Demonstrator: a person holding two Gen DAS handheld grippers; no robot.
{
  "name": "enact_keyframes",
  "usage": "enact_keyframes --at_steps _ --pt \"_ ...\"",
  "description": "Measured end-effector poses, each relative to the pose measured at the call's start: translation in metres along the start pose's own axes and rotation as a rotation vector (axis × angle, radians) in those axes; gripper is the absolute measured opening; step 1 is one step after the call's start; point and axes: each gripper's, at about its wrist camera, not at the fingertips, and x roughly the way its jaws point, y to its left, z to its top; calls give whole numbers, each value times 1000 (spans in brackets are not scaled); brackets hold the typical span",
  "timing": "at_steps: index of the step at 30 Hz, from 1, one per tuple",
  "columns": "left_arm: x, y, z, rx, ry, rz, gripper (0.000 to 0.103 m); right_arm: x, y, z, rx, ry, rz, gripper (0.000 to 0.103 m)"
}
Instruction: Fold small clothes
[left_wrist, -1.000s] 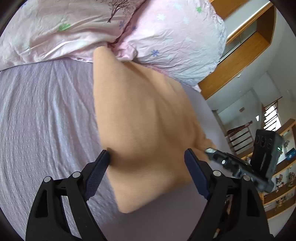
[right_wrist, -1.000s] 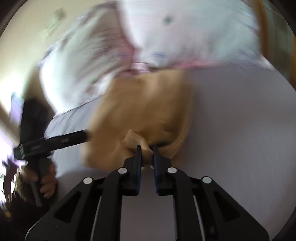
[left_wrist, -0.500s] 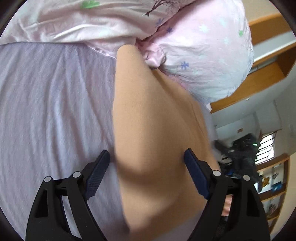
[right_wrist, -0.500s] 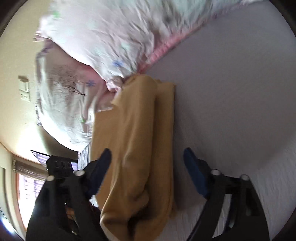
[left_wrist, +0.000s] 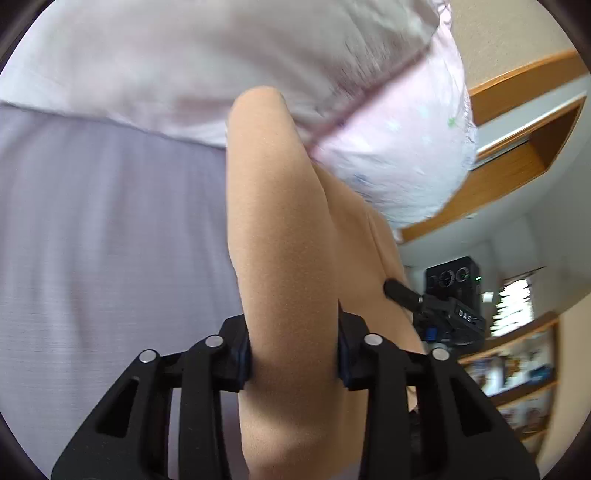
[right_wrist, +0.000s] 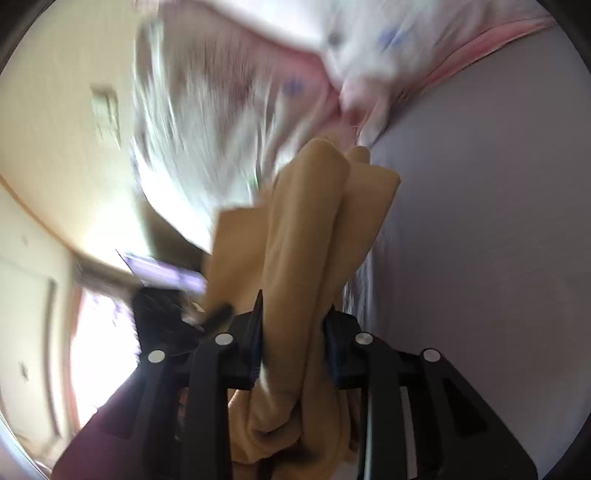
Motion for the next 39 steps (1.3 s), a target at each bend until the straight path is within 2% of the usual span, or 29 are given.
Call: enact_keyframes --at_steps 2,4,6,8,10,11,12,13,16,17,20,21,22,23,24,25,27,30,31,32,33,36,38,39 --pt "-8 18 -1 -2 -1 119 38 19 4 -1 -19 35 -122 37" --pt "-17 29 -6 -38 -11 103 39 10 8 -1 -23 -32 -157 48" --pt "-34 26 -14 -9 -51 97 39 -12 16 0 -41 -145 -161 56" --pt "-44 14 -24 42 -82 94 40 -16 22 5 -39 -158 -164 56" --pt "-53 -1 -38 88 -104 66 50 -6 26 6 -48 -126 -198 55" --pt "-56 -6 -47 114 -115 57 54 2 26 8 -53 -104 -213 51" --pt "-53 -14 -56 150 -110 60 55 15 28 8 -58 -73 -219 21" --pt "-47 -19 -58 173 -102 76 55 22 24 13 -64 -54 -219 5" --pt "-28 -23 -63 230 -71 148 55 17 25 25 -86 -150 -261 5" --pt "-27 -20 -63 225 -62 146 55 15 20 30 -62 -177 -265 5" --pt "-24 -16 -62 221 -51 137 55 20 13 31 -42 -150 -289 6" --pt "-26 -15 -62 219 -52 138 55 15 16 26 -52 -148 -295 14" --pt "-28 -14 -62 214 -55 133 55 8 20 20 -59 -158 -298 25" --pt "-29 -14 -61 209 -57 127 55 -3 24 11 -69 -171 -274 35" --pt "-32 -13 -62 201 -61 117 55 -23 29 -5 -79 -187 -213 57" --pt "-34 -12 -63 197 -63 110 56 -35 33 -17 -87 -198 -179 66" --pt "-35 -13 -63 196 -66 107 57 -54 42 -47 -124 -193 -136 65" --pt "-33 -17 -67 215 -73 123 59 -55 49 -80 -153 -150 -142 65" --pt "-30 -19 -68 226 -76 137 59 -49 51 -84 -155 -136 -153 56" --pt "-29 -21 -70 235 -79 147 59 -44 50 -89 -158 -118 -165 41" --pt "-27 -23 -72 252 -84 167 60 -37 45 -92 -152 -101 -196 5" --pt "-31 -25 -80 267 -98 201 60 -33 23 -95 -52 -116 -263 6" --pt "-39 -21 -88 259 -105 207 63 -41 20 -101 -39 -160 -300 7" --pt "-46 -18 -96 251 -110 214 64 -51 24 -107 -54 -214 -331 14"
